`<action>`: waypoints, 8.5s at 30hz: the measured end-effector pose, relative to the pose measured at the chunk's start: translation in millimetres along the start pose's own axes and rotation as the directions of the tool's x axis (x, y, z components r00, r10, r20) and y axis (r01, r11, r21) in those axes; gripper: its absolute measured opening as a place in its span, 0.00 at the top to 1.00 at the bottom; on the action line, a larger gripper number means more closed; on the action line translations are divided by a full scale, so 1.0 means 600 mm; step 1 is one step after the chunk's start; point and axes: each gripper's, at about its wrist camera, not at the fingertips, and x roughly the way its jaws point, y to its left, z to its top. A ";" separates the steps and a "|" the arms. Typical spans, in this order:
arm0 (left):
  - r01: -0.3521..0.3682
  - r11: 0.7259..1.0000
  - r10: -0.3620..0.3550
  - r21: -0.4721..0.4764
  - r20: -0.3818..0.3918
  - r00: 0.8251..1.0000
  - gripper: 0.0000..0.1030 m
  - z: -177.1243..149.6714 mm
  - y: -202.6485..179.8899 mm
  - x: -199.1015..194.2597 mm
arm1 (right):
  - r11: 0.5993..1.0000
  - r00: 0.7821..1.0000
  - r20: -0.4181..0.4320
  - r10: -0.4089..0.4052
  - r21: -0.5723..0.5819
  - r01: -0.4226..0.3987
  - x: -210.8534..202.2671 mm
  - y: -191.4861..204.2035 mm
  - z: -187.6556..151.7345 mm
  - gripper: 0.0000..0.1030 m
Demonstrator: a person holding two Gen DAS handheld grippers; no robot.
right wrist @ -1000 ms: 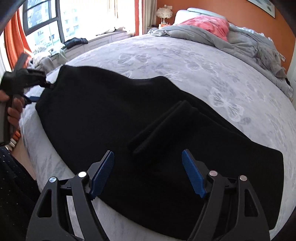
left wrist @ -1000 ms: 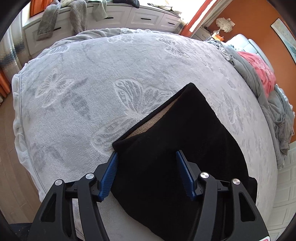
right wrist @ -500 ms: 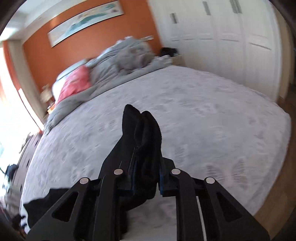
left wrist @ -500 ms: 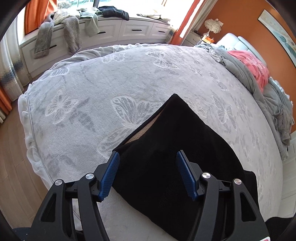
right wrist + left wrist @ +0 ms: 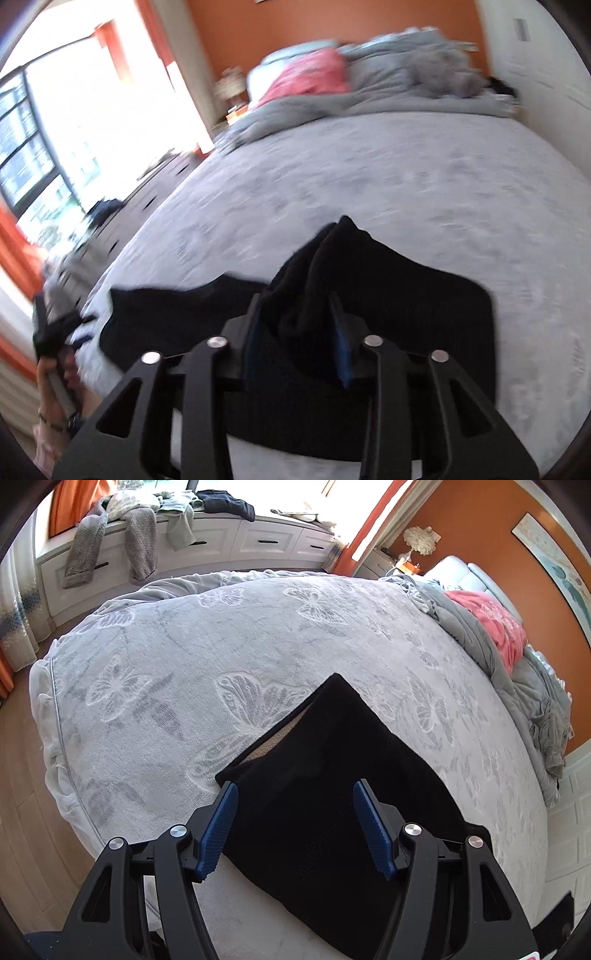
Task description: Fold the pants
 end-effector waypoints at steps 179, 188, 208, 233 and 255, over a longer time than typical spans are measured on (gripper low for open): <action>-0.094 0.883 0.009 0.460 0.183 0.983 0.22 -0.066 -0.131 -0.120 | 0.956 0.937 -0.199 0.286 -0.004 -0.293 0.108 0.302 0.014 0.90; -0.058 0.942 -0.002 0.331 0.178 0.984 0.22 -0.017 -0.032 -0.138 | 0.932 0.936 -0.181 0.303 -0.148 -0.330 0.091 0.402 0.016 0.91; 0.362 0.591 -0.162 0.721 -0.333 0.929 0.18 -0.356 -0.327 -0.043 | 0.938 0.973 -0.110 -0.203 0.262 0.225 -0.086 -0.199 -0.181 0.40; 0.158 0.645 -0.005 0.747 -0.203 0.979 0.17 -0.317 -0.305 0.015 | 0.972 0.978 0.001 -0.207 0.115 0.206 -0.019 -0.065 -0.084 0.92; 0.057 0.730 -0.043 0.681 -0.038 0.998 0.13 -0.215 -0.266 -0.033 | 0.997 0.963 -0.259 0.070 -0.010 -0.075 0.288 0.107 -0.066 0.92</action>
